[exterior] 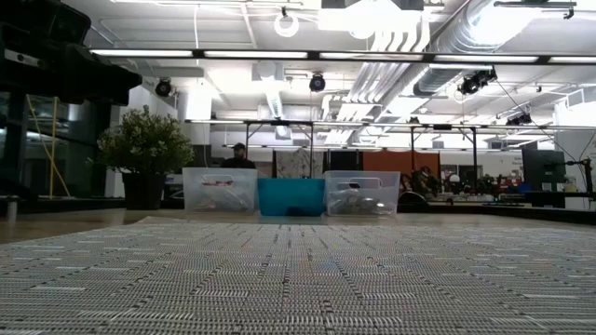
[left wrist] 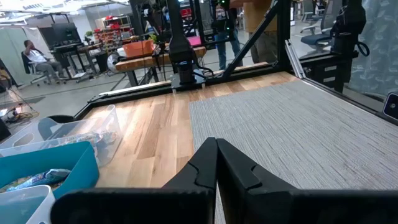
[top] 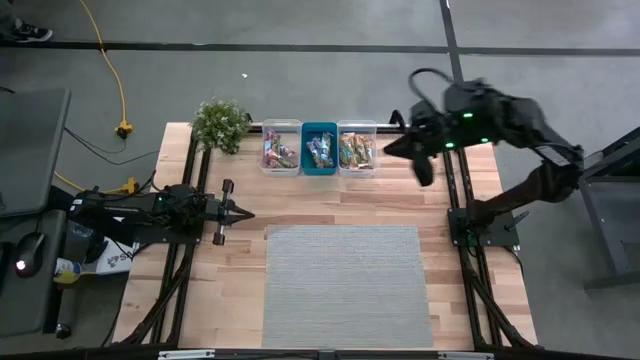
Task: Pick and place Granola Bars by type
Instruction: Return to Home Position
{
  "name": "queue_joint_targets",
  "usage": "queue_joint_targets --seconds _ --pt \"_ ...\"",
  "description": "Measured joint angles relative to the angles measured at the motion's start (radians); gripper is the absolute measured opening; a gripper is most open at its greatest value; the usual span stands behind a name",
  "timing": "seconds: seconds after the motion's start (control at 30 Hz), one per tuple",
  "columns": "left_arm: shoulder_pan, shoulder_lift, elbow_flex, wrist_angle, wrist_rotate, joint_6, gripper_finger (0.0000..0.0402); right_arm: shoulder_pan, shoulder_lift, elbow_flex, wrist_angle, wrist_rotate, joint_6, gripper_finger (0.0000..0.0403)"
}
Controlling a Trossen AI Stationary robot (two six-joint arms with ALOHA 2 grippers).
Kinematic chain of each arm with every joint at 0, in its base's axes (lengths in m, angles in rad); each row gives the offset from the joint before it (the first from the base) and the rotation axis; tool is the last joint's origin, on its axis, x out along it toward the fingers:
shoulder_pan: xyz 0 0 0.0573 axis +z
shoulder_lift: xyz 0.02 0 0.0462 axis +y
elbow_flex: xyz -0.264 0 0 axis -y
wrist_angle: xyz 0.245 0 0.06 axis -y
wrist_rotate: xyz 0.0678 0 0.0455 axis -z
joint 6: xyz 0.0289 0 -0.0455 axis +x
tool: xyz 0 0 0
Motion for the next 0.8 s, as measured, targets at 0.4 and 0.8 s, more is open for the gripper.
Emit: queue_joint_targets --seconds 0.4,0.8 --pt "0.000 0.000 0.000 0.000 0.000 0.000 0.0001 0.000 -0.450 -0.491 0.334 0.012 0.063 0.0000" --pt "0.000 0.000 0.000 0.000 0.000 0.000 0.0001 0.000 -0.919 -1.269 1.075 0.066 0.146 0.0000"
